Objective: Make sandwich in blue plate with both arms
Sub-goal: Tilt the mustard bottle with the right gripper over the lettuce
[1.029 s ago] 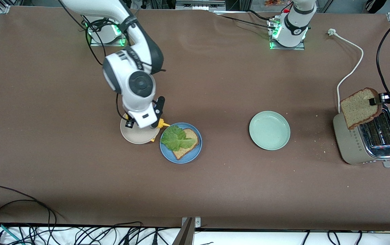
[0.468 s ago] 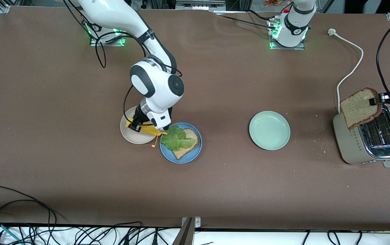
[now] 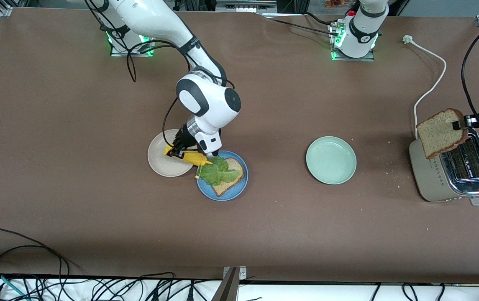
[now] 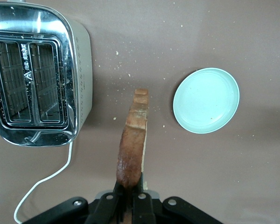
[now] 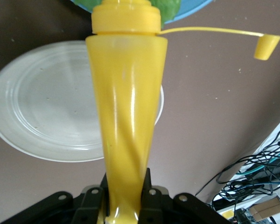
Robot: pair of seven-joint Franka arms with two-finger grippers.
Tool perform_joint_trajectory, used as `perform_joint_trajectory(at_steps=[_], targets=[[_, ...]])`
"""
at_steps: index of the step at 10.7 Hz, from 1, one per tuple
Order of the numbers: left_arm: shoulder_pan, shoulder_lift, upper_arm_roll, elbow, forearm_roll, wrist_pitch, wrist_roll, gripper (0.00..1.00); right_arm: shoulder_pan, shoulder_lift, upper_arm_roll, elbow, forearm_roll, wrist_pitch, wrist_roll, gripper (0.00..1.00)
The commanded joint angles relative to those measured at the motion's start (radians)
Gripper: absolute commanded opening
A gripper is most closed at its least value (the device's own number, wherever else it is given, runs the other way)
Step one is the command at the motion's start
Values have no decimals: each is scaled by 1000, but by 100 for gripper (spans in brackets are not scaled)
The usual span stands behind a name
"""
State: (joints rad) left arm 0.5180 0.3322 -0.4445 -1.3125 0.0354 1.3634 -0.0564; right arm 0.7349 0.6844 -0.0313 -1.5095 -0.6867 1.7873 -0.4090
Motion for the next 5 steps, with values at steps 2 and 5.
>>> perform_joint_trajectory(at_steps=[2,5], targets=[[1,-8,1,-10,-6,3,-5,0,-3,9,-5,22,-46,-12,12,0],[1,-8,1,-10,-8,3,-5,0,-41,6,2,20,-65,1,4,0]])
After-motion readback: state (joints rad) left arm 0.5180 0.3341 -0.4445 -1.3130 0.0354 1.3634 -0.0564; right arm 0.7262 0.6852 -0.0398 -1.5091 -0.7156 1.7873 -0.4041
